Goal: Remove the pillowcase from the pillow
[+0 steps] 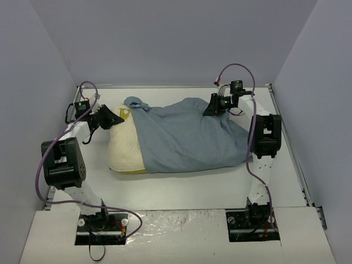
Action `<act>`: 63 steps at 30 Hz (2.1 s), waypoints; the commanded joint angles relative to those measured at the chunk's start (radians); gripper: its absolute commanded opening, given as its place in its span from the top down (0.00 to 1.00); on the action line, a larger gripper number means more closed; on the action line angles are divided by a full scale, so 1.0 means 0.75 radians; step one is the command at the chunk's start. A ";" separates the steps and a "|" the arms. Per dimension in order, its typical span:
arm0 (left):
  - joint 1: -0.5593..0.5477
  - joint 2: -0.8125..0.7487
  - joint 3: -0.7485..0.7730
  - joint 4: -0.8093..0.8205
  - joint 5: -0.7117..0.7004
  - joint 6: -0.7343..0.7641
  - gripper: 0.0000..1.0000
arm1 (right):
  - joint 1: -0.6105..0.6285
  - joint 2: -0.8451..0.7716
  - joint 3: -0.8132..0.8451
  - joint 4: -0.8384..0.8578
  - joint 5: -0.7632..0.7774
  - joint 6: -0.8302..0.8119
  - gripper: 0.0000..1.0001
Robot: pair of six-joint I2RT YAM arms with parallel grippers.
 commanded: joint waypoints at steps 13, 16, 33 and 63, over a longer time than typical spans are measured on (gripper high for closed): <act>-0.291 -0.763 -0.222 0.735 -0.154 0.369 0.98 | 0.030 -0.957 -0.250 0.091 0.165 -0.592 1.00; -0.307 -0.757 -0.379 0.958 -0.193 0.377 0.98 | 0.030 -1.190 -0.530 0.233 0.221 -0.707 1.00; -0.951 -0.983 -1.286 1.720 -0.837 0.683 0.98 | 0.010 -1.794 -1.281 -0.149 0.235 -1.289 0.73; -1.039 -1.561 -0.936 0.857 -0.909 0.952 0.98 | -0.383 -0.727 -0.651 0.312 -0.100 0.121 0.06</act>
